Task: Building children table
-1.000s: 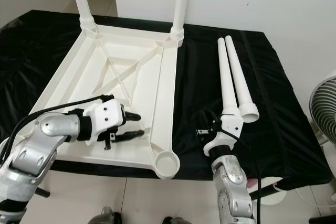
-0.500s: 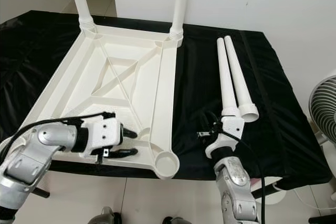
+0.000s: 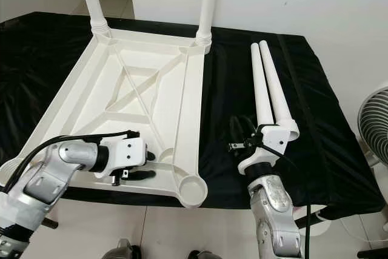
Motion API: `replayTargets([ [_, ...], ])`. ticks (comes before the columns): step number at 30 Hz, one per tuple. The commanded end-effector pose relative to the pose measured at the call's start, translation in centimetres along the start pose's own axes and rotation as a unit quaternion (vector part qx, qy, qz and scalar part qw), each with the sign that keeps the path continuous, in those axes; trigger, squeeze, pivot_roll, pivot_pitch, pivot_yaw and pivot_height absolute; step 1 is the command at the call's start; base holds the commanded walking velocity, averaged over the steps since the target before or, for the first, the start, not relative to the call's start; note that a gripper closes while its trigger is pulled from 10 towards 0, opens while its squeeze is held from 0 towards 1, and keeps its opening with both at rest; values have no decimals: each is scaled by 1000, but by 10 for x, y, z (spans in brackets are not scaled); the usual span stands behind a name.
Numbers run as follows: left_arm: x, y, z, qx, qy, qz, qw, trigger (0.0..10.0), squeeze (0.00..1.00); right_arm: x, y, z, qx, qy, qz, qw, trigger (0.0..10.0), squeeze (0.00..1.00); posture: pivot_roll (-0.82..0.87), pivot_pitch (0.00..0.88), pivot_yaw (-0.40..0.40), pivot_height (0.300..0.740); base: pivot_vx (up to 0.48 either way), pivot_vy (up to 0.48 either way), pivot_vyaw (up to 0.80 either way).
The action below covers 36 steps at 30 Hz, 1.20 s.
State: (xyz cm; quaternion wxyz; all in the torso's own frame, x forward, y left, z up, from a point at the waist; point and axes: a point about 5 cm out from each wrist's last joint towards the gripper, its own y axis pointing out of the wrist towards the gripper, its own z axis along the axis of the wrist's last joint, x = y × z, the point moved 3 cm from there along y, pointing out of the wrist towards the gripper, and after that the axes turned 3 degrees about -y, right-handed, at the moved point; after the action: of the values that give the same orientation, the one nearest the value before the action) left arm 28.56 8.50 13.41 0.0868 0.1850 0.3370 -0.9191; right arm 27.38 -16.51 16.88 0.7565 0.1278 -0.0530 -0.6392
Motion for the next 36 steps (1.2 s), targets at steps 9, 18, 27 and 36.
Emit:
replayTargets([
  [9, -30, 22, 3, 15, -59, 147, 987, 10000, 0, -1, -5, -3, -17, 5, -11, 1000, 10000, 0, 77, 114, -23, 740, 0, 0, 0],
  [18, -46, 44, 19, 39, -103, 192, 975, 10000, 0, -1, -5, -1, -10, 3, -29, 1000, 10000, 0, 47, 103, -9, 740, 0, 0, 0],
  [27, -51, 65, 26, 45, -113, 204, 971, 10000, 0, 2, -1, 6, 4, -4, -49, 999, 10000, 0, 20, 96, -3, 740, 0, 0, 0],
  [36, -64, 73, 36, 56, -118, 218, 967, 10000, 0, -1, 1, 10, 11, 0, -54, 998, 10000, 0, 5, 93, 3, 740, 0, 0, 0],
])
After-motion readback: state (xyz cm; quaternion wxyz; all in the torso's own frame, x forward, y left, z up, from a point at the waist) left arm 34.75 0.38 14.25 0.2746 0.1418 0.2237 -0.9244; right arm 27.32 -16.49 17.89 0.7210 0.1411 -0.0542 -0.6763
